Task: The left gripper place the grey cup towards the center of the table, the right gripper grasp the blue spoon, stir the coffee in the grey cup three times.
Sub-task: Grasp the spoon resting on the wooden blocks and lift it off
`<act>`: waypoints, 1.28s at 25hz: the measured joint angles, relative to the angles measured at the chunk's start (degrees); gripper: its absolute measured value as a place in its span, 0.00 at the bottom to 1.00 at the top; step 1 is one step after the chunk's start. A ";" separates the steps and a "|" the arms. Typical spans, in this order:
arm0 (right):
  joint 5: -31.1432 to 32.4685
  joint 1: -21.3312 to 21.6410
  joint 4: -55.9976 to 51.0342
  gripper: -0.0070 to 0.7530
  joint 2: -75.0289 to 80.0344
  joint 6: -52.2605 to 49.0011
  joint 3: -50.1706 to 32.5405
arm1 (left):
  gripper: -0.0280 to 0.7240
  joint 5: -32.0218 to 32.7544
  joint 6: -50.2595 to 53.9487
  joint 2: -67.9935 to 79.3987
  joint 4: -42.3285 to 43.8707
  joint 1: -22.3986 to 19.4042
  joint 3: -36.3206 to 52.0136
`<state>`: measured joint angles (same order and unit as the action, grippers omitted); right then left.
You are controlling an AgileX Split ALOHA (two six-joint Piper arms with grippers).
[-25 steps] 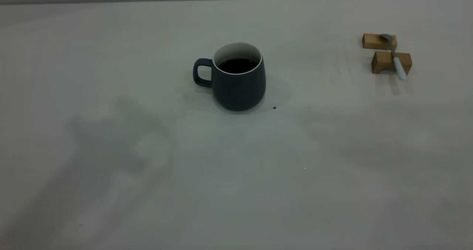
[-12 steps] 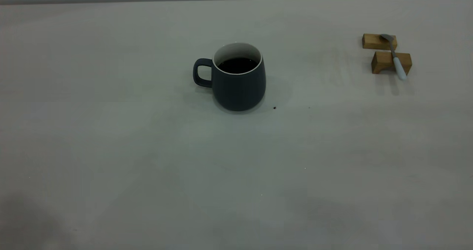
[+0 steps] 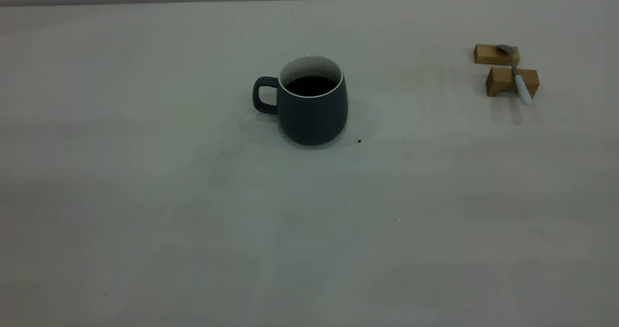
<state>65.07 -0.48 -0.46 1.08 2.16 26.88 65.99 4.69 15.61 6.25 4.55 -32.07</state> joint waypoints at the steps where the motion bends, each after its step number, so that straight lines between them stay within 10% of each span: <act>1: 0.00 0.00 0.00 0.32 0.00 0.00 0.00 | 0.47 -0.22 0.00 -2.26 0.00 -0.88 0.70; 32: 0.00 0.00 0.00 0.32 0.00 0.00 0.00 | 0.47 -0.78 -0.16 -16.69 -1.61 -3.39 4.13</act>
<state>65.07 -0.48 -0.46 1.08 2.16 26.88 65.21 4.53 -1.08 4.63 1.15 -27.93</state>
